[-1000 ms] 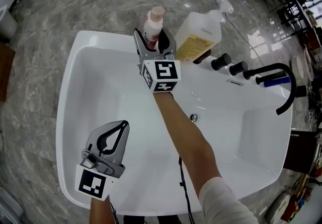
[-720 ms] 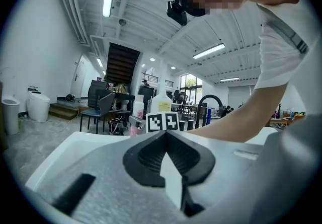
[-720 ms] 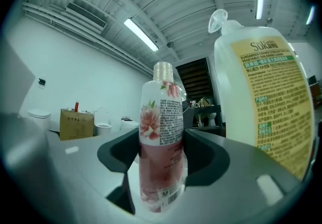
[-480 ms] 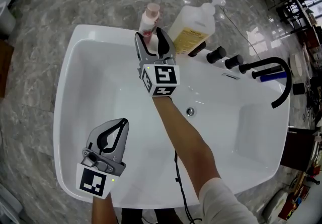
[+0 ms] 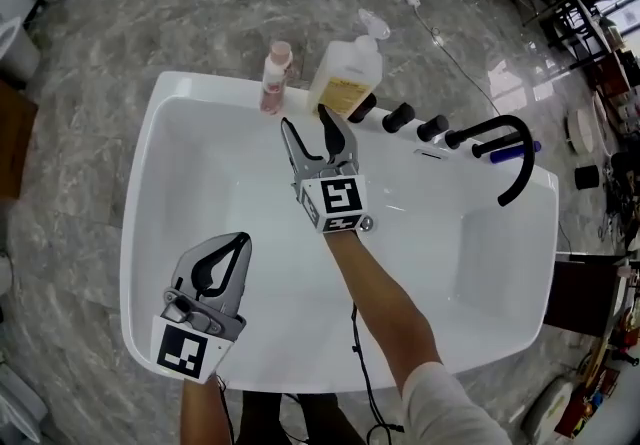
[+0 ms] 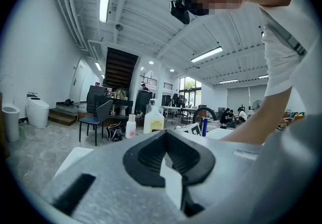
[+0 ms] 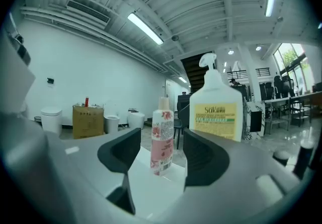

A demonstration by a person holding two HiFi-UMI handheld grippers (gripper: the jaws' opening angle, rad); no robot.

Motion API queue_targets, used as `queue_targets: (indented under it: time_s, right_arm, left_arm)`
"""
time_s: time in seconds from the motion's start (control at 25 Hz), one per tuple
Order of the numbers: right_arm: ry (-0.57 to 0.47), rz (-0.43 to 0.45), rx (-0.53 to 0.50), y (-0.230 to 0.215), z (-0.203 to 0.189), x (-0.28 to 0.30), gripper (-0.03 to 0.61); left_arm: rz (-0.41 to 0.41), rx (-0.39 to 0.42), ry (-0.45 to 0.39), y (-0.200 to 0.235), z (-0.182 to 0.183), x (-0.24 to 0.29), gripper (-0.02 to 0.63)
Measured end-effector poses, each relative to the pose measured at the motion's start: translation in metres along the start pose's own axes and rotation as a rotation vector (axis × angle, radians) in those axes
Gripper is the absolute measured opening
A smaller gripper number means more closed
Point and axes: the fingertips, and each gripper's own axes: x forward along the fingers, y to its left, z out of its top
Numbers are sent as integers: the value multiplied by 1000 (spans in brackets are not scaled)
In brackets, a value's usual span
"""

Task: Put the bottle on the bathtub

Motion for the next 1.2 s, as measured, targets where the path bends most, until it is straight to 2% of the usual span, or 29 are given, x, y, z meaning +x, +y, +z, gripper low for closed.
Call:
queue_targets:
  time_s: [0.16, 0.28, 0.52, 0.68, 0.76, 0.92, 1.0, 1.2]
  right_arm:
    - [-5, 51, -36, 9, 48, -46, 253]
    - [-24, 56, -30, 11, 83, -79, 247]
    - [-66, 83, -19, 28, 154, -142, 233]
    - [-83, 100, -37, 39, 207, -188, 242]
    - [-95, 101, -46, 42, 231, -209, 244]
    - [-75, 121, -67, 55, 259, -250, 242]
    - [-53, 137, -86, 64, 273, -268, 241]
    - [-50, 180, -45, 89, 317, -304, 241]
  left_arm:
    - [7, -24, -16, -20, 34, -10, 5]
    - [10, -31, -19, -33, 56, -18, 5]
    - [-3, 9, -25, -58, 101, -35, 5]
    - [-53, 44, -9, -89, 128, -51, 5]
    - [-50, 35, -17, -99, 143, -60, 5]
    - [-40, 53, -4, -109, 161, -83, 5]
    - [-45, 70, -10, -117, 181, -91, 5]
    - [-32, 106, -18, -123, 220, -119, 5]
